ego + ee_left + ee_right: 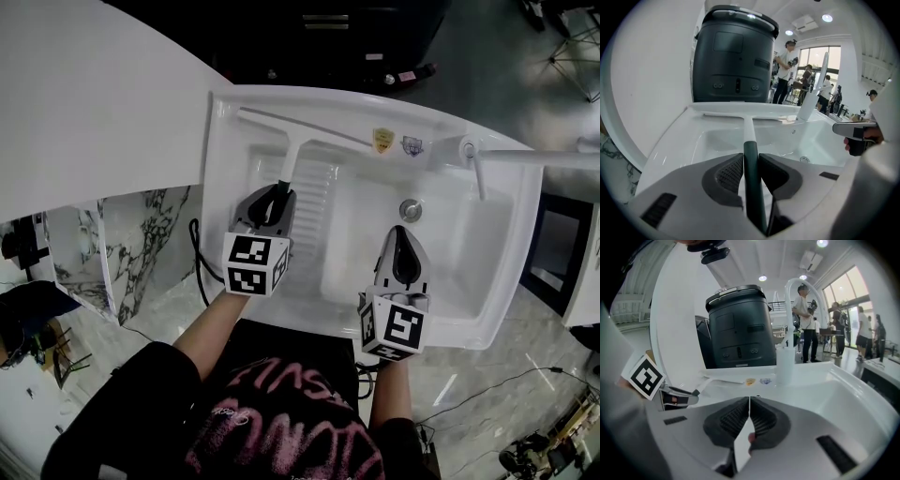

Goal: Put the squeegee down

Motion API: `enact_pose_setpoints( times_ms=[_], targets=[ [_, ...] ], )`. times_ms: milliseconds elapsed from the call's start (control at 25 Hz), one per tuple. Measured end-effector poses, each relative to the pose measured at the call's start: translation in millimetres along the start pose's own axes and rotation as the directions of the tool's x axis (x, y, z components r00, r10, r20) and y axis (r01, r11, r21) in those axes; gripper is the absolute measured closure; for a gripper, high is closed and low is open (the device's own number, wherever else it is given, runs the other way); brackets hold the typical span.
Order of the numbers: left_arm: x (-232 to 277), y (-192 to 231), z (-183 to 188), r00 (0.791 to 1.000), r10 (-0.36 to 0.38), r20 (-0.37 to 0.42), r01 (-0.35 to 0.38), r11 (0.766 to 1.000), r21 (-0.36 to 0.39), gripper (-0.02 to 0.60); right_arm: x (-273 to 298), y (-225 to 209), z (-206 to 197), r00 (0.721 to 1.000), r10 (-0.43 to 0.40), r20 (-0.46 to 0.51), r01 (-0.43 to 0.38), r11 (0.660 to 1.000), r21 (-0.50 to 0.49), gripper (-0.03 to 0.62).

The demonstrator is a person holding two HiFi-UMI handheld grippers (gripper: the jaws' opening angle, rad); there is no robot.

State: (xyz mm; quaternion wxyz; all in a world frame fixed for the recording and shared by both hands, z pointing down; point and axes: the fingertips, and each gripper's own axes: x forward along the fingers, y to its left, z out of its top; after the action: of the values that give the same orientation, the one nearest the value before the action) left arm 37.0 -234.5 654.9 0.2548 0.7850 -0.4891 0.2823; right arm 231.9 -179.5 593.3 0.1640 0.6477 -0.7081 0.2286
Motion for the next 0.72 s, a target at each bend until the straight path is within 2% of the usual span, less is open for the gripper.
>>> enact_pose_setpoints(
  times_ms=[360, 720],
  targets=[
    [-3.7, -1.1, 3.6, 1.000, -0.005, 0.019, 0.005, 1.000, 0.008, 0.471, -1.6, 4.1, -1.9, 1.000, 0.013, 0.000, -0.013, 1.000, -0.006, 0.572],
    [-35.4, 7.1, 18.5, 0.994, -0.004, 0.105, 0.005, 1.000, -0.001, 0.471, -12.1, 19.5, 7.8, 0.999, 0.025, 0.028, -0.025, 1.000, -0.014, 0.572]
  ],
)
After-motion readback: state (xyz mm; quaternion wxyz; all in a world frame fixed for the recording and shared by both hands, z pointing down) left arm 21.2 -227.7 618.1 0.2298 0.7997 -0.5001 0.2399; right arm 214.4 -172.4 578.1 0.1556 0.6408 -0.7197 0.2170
